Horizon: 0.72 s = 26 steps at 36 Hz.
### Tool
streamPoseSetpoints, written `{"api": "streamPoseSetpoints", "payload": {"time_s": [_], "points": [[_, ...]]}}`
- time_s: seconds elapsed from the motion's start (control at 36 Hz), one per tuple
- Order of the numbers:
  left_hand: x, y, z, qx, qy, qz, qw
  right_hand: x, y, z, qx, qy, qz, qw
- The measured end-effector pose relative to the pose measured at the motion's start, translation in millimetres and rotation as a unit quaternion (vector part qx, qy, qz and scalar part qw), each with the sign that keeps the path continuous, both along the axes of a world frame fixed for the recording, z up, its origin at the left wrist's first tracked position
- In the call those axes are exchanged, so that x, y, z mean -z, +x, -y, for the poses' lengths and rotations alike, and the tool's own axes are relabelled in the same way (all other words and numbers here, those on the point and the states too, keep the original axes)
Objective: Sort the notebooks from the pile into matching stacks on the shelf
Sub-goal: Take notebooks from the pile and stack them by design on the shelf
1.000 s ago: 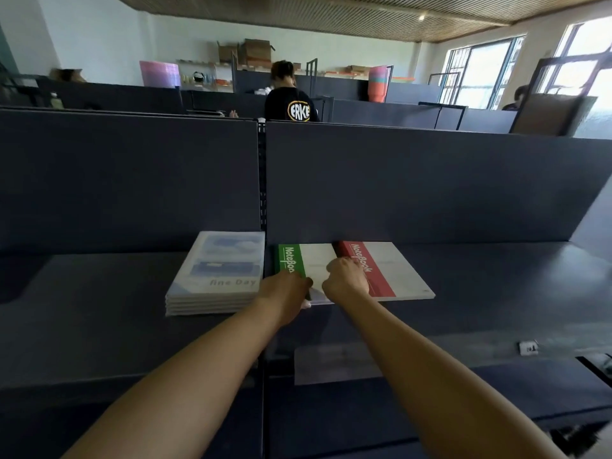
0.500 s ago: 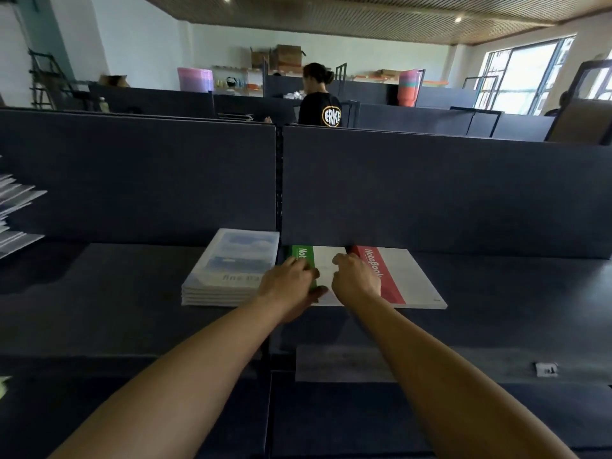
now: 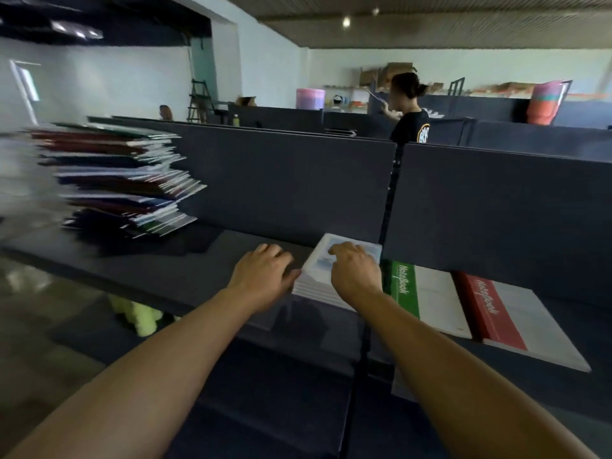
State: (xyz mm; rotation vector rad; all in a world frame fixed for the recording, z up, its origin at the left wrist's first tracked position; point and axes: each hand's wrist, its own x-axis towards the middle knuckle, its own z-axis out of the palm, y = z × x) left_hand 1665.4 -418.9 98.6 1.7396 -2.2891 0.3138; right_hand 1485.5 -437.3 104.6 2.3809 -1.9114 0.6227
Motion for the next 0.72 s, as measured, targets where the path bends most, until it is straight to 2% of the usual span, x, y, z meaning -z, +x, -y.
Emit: {"api": "streamPoseSetpoints", "payload": {"time_s": [0.22, 0.44, 0.72], "points": [[-12, 113, -14, -0.049, -0.009, 0.033, 0.998, -18, 107, 14, -0.05, -0.022, -0.021, 0.998], [-29, 231, -17, -0.1, -0.033, 0.024, 0.994, -43, 225, 28, -0.086, -0.078, -0.039, 0.992], [-34, 301, -7, -0.094, -0.059, -0.002, 0.994, -87, 297, 56, -0.077, -0.129, -0.039, 0.988]]}}
